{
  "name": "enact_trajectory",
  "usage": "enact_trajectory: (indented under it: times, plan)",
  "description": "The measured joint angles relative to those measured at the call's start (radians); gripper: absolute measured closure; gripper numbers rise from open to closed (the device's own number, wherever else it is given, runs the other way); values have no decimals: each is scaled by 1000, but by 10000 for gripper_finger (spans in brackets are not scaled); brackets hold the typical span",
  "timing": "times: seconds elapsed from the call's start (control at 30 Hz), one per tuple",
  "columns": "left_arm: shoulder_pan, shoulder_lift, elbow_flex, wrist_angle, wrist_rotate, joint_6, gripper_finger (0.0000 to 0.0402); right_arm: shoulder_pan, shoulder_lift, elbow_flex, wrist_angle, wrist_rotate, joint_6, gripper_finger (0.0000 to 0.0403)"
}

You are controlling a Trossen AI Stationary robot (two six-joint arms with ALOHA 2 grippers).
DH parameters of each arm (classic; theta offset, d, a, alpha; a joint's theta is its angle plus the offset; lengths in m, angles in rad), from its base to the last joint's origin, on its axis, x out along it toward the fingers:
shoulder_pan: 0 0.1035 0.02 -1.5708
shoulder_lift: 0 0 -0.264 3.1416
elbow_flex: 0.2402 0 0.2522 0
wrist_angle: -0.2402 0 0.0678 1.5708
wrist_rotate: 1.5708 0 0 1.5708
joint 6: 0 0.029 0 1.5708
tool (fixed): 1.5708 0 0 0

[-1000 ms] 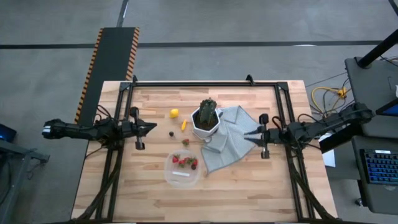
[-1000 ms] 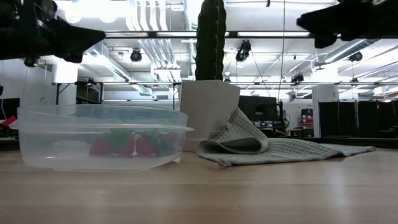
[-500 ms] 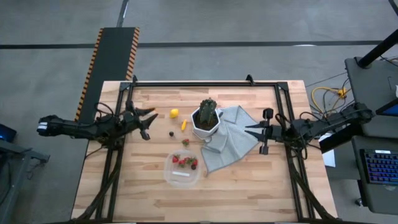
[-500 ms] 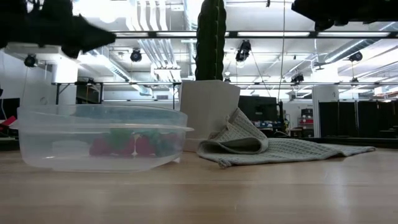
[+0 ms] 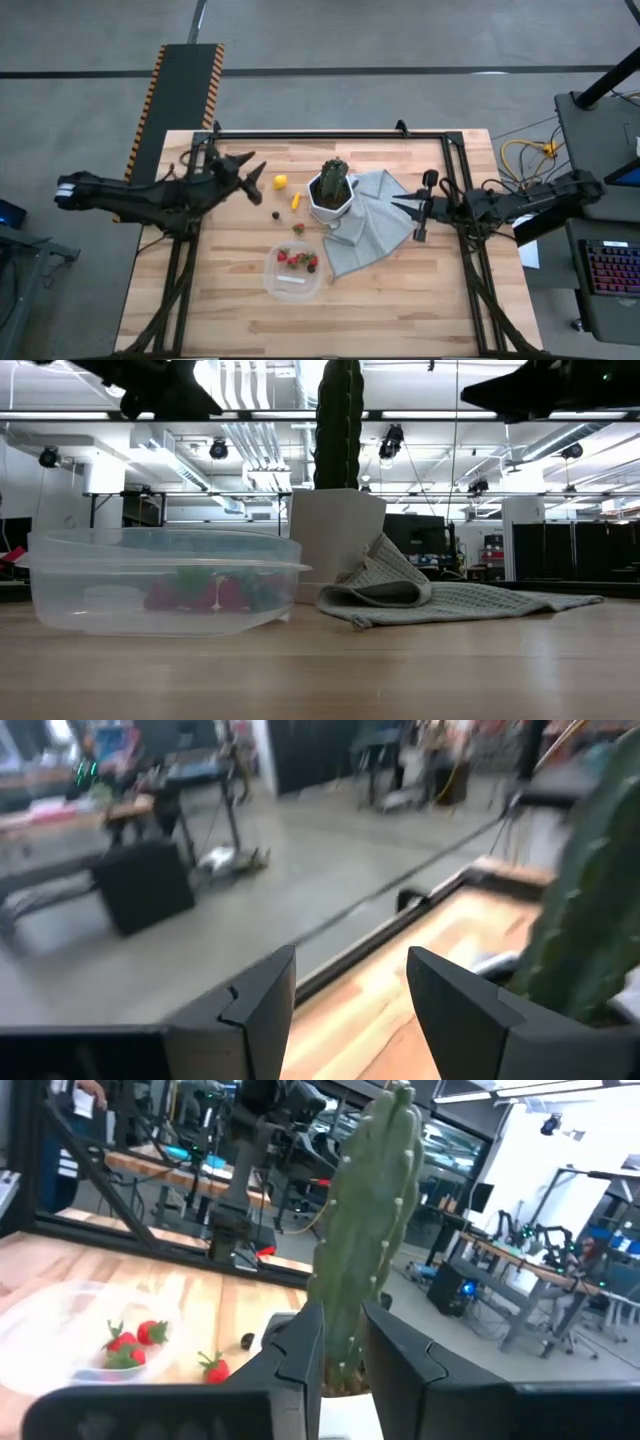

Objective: Pick and placing Produce into tupperware
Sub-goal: Put the lemon into the transparent plastic container

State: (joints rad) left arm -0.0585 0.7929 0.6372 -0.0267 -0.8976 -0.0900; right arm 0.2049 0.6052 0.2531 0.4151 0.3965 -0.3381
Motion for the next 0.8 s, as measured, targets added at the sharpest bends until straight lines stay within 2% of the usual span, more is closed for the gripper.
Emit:
enact_trajectory:
  times: [0.13,0.23,0.43,0.67,0.8]
  plan:
    - [61,99,139,-283,3,-131,222,-12,0,0,1,-1,34,340]
    - [116,165,228,-437,51,-200,222,-12,0,0,1,-3,50,342]
    - [248,292,324,-488,380,-313,222,-12,0,0,1,-3,55,342]
    - [391,421,356,-637,512,-373,222,-12,0,0,1,-3,77,341]
    - [436,478,358,-648,608,-376,222,-12,0,0,1,-3,77,344]
